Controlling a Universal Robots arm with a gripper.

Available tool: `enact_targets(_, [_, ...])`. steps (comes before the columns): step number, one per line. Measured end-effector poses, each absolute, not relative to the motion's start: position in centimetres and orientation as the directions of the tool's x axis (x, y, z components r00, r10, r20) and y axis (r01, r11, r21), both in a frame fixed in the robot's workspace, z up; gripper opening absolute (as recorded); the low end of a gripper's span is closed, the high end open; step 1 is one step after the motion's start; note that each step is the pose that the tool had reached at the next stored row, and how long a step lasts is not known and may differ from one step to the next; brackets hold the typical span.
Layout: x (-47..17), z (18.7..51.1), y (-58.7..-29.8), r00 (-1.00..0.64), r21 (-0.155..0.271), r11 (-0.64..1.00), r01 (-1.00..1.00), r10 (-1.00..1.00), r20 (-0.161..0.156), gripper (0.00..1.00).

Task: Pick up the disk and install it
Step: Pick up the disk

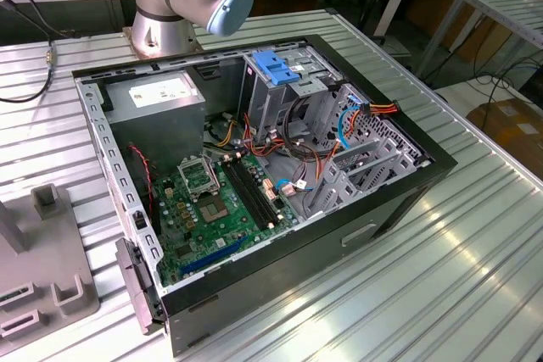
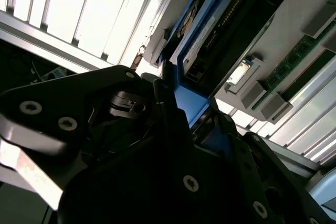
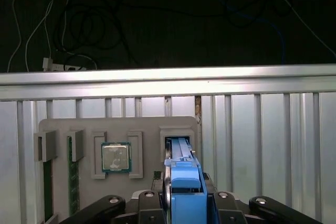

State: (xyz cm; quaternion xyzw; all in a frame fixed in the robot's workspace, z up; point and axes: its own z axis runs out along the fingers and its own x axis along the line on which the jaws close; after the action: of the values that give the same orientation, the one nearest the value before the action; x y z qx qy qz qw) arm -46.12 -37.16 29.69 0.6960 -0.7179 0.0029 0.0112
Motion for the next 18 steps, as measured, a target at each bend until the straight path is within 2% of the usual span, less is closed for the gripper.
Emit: enact_targets(18, [-46.1,32.0,-37.2,-0.031,0.011,0.031,-0.999,-0.999,0.020,0.37])
